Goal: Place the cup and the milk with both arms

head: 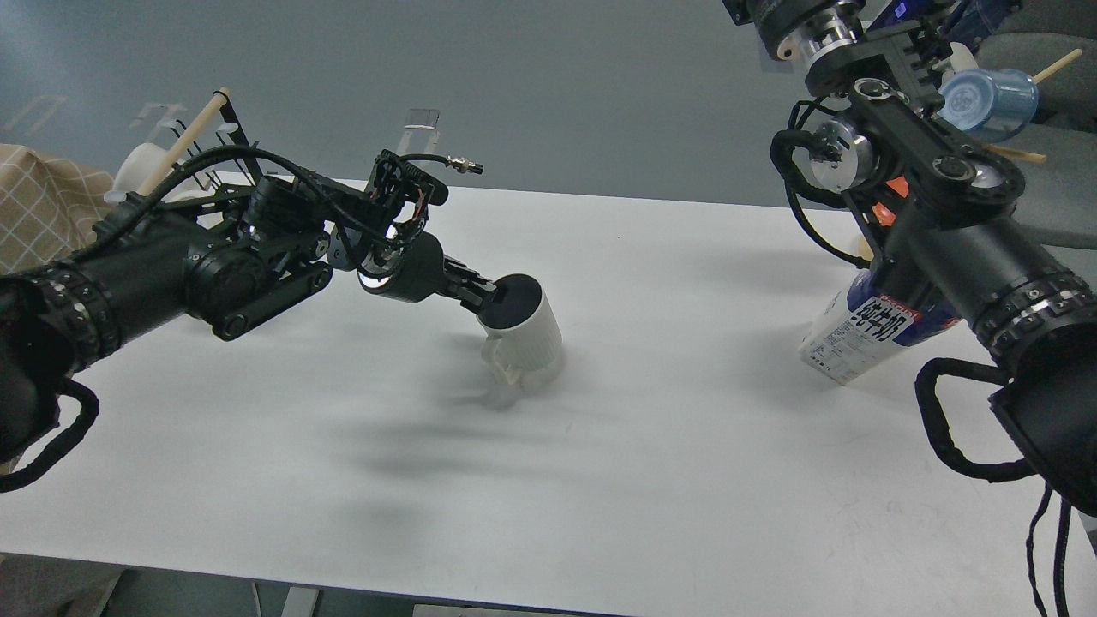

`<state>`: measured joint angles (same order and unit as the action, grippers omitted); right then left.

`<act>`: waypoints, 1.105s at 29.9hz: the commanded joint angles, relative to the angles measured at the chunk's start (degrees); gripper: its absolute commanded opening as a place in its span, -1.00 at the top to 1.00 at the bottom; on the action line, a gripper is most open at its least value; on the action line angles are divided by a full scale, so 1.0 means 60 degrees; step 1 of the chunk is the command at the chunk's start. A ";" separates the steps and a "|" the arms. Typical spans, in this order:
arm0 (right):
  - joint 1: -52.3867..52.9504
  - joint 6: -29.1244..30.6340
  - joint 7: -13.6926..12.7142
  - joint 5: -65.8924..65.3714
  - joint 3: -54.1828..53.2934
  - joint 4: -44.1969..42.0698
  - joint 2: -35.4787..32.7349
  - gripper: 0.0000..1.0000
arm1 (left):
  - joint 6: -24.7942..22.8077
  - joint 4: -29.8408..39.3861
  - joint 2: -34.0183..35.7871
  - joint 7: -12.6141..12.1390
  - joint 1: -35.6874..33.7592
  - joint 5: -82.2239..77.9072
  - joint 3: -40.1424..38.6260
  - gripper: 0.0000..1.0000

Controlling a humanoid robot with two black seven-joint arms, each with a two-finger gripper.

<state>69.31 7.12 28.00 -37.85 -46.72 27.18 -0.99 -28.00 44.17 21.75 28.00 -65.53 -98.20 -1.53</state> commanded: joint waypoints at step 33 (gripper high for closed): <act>-0.0316 0.0044 0.0000 0.0009 0.0008 0.0055 -0.0040 -0.98 | 0.0000 0.0533 -0.0008 0.0000 -0.0429 0.0472 -0.0081 -0.81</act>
<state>67.39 7.25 28.00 -37.83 -46.70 27.32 -1.17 -28.00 46.12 20.61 28.00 -66.80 -96.69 -1.87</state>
